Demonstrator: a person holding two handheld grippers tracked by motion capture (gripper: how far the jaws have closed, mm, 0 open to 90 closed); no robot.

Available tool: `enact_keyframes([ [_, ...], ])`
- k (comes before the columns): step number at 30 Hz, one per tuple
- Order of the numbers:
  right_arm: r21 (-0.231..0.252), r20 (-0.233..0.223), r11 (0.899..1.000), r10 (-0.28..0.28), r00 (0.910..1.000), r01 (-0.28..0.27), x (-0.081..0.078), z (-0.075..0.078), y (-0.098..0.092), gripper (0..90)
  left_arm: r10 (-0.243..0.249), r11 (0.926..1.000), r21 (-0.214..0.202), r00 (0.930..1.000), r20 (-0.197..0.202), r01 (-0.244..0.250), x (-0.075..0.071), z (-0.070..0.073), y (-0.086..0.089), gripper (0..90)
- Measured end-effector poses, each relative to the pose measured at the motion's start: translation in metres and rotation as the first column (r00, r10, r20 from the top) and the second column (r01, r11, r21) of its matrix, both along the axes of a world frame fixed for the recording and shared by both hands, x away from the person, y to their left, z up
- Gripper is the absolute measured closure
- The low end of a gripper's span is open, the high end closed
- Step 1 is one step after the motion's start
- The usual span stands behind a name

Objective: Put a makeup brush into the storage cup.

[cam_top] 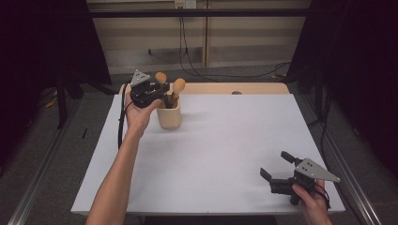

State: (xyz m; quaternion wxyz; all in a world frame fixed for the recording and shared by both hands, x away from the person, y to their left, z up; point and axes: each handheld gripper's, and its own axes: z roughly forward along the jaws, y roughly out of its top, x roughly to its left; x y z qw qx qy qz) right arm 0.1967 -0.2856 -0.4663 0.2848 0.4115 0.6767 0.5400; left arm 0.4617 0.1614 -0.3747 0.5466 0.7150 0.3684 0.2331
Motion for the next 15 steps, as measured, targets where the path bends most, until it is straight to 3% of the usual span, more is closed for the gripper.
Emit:
enact_keyframes([
  [8, -0.002, 0.001, 1.000, 0.003, 1.0000, -0.003, 0.000, 0.000, 0.002, 0.0, -0.009, 0.9996, 0.025, 0.9998, -0.017, 0.010, -0.003, -0.006, -0.001, 68.8],
  [15, -0.003, -0.002, 1.000, 0.002, 1.0000, -0.002, 0.001, -0.001, 0.001, 0.0, -0.010, 0.9999, 0.005, 0.9994, -0.034, 0.010, -0.005, -0.011, -0.001, 68.8],
])
